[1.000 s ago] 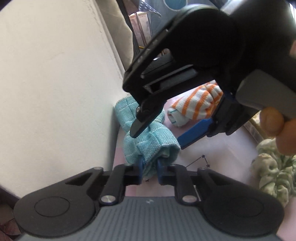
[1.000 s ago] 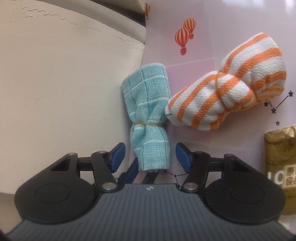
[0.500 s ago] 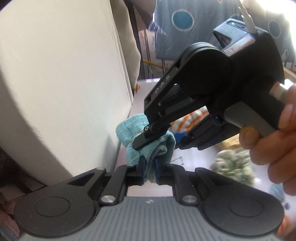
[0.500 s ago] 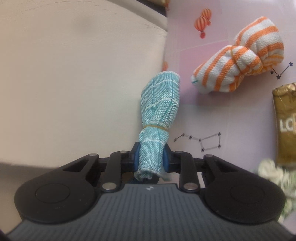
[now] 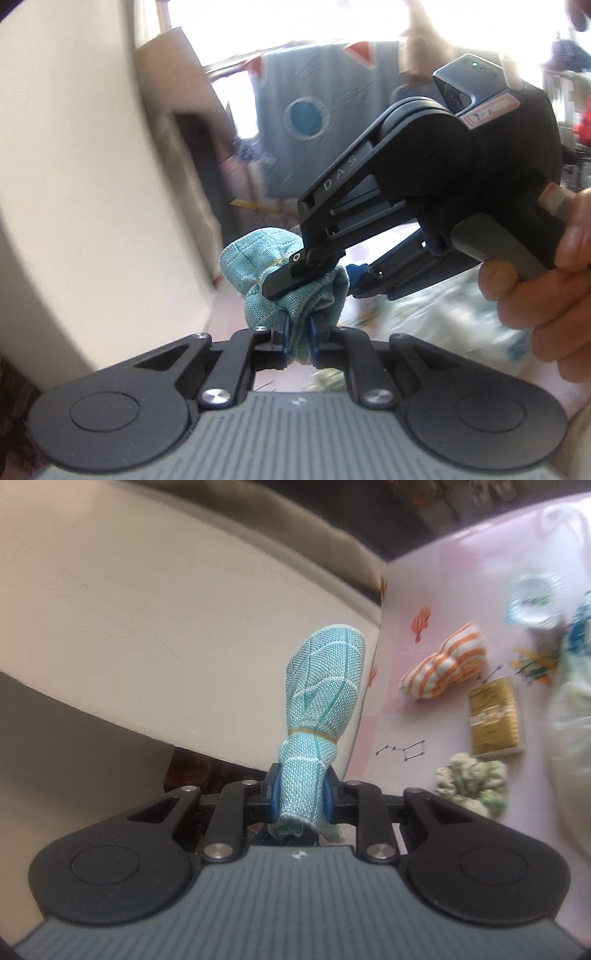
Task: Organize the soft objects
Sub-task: 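Lift the teal towel bundle with the right gripper and carry it over the box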
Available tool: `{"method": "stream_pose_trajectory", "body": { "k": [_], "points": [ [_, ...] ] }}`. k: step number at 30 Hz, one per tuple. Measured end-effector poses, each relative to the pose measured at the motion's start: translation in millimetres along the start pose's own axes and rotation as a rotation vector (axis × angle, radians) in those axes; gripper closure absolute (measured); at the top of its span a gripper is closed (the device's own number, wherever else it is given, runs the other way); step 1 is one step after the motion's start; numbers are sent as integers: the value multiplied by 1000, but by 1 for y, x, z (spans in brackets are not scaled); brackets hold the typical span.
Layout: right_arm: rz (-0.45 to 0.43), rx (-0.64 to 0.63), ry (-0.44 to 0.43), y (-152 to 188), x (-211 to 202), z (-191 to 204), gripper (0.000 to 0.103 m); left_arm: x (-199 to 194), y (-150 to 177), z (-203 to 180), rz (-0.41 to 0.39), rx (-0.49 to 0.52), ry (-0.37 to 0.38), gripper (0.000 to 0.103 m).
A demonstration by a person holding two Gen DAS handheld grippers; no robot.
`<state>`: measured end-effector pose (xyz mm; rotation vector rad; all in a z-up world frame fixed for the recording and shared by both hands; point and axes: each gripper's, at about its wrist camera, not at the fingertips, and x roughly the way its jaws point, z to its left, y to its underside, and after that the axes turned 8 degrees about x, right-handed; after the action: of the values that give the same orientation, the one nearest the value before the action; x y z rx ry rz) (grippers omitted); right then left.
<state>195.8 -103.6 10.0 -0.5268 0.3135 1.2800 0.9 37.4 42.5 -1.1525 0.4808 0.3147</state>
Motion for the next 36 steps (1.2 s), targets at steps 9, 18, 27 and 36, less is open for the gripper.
{"method": "stream_pose_trajectory", "body": {
  "k": [9,18,27,36],
  "points": [
    [-234,66,30,13,-166,-61,83,-7,-62,-115,-114,133,204,91],
    [-481,220,127,29,-310,-161,83,36,-110,-267,-155,296,450,86],
    [-545,293,310,-1,-348,-250,84,76,-131,-341,-65,344,513,67],
    [-464,123,649,-45,-327,-271,80,106,-129,-270,22,292,434,65]
  ]
}}
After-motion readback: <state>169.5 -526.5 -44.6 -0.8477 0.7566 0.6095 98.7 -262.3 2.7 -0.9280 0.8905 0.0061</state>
